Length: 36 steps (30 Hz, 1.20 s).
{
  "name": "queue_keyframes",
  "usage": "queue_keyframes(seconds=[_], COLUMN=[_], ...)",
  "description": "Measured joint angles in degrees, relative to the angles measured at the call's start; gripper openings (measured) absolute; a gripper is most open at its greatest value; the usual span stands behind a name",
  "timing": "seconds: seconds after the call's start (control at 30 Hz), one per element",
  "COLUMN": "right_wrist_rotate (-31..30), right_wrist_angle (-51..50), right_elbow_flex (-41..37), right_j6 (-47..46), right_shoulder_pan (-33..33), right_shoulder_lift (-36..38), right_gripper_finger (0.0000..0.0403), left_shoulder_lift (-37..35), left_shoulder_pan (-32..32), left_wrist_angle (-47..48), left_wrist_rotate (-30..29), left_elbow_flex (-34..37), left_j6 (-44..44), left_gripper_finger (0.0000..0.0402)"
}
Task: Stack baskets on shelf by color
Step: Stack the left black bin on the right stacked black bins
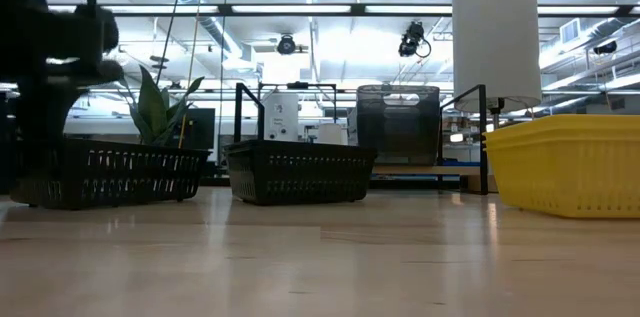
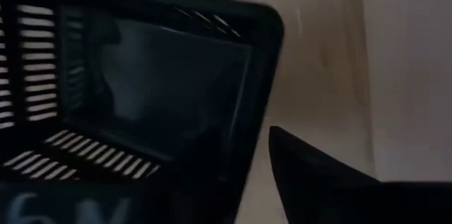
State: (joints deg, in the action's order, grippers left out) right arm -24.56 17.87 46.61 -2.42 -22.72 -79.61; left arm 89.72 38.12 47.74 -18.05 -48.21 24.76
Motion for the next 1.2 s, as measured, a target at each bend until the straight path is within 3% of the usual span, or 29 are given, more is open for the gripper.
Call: queue_keyframes(seconds=[0.3,0.43,0.7,0.93,1.2], right_wrist_rotate=[0.0,0.0,0.0,0.0,0.2], right_wrist_angle=[0.0,0.0,0.0,-0.1,-0.5], right_elbow_flex=[0.0,0.0,0.0,0.0,0.0], right_j6=[0.0,0.0,0.0,0.0,-0.6], right_shoulder_pan=[0.0,0.0,0.0,0.0,0.0], right_shoulder_lift=[0.0,0.0,0.0,0.0,0.0], right_gripper_finger=[0.0105,0.0105,0.0105,0.0105,0.0105], left_shoulder_lift=[1.6,1.4,1.4,1.4,1.4], left_shoulder_pan=[0.0,0.4,0.8,3.0,3.0], left_wrist_angle=[0.3,2.6,13.5,20.4,21.3], left_wrist_rotate=[8.6,10.1,10.3,2.8,-4.1], left_elbow_flex=[0.0,-2.0,-13.6,-21.8,-22.8], left_j6=[-2.4,-2.2,-2.9,-6.4,-16.6], left_gripper_finger=[0.0011,0.0007,0.0003,0.0002,0.0001])
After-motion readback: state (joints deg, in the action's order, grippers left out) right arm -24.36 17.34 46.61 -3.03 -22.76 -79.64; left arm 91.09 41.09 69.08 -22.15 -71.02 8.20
